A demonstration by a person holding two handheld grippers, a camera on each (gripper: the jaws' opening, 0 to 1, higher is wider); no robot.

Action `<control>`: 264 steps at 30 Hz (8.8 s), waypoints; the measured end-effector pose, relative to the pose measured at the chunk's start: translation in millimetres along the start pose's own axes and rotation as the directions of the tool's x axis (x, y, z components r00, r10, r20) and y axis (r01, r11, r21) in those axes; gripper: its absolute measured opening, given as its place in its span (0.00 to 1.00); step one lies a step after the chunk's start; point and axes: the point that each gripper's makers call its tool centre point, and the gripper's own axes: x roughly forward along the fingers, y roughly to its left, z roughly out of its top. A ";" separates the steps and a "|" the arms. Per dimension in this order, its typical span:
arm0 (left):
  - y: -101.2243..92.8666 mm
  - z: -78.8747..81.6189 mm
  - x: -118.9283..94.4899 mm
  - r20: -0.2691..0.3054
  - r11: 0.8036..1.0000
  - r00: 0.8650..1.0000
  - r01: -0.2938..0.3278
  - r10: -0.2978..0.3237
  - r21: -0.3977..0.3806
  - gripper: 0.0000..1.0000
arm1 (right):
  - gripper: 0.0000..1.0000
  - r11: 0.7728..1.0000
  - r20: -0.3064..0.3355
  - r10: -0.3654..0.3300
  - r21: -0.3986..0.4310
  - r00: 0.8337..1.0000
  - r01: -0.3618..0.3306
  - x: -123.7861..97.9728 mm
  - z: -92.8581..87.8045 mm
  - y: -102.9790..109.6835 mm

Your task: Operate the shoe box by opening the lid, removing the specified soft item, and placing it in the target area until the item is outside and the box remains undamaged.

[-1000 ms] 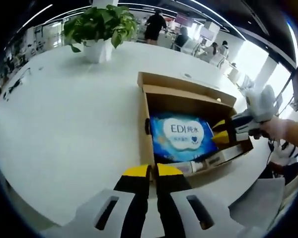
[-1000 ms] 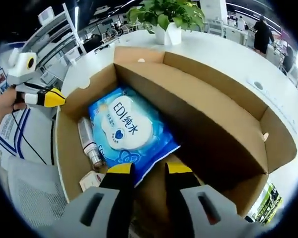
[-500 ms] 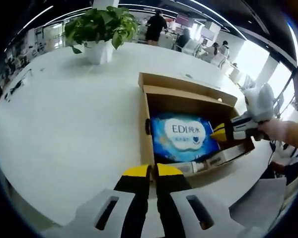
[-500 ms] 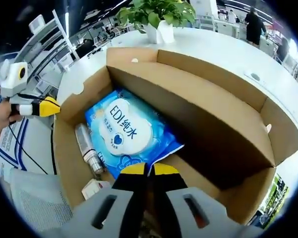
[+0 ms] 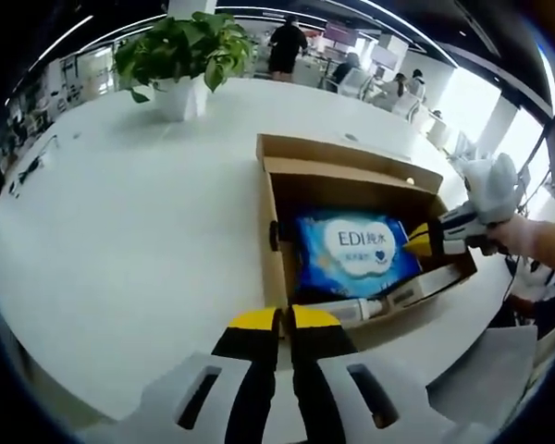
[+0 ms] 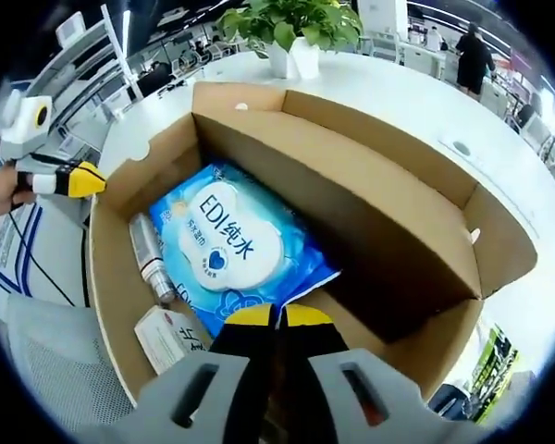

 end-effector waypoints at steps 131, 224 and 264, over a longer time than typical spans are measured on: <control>-103.9 53.3 20.6 -0.052 0.967 0.991 0.131 -0.122 0.217 0.00 | 0.00 0.962 0.293 -0.014 0.265 0.956 -0.067 -111.5 26.2 2.2; -319.1 70.2 140.3 -0.199 0.825 0.939 0.343 -0.282 0.450 0.00 | 0.00 0.848 0.146 -0.239 0.513 0.960 0.134 -188.2 -96.1 -191.8; -318.3 49.1 192.6 -0.323 0.686 0.932 0.344 -0.166 0.641 0.00 | 0.00 0.864 0.108 -0.289 0.456 0.951 0.211 -146.9 -116.8 -229.1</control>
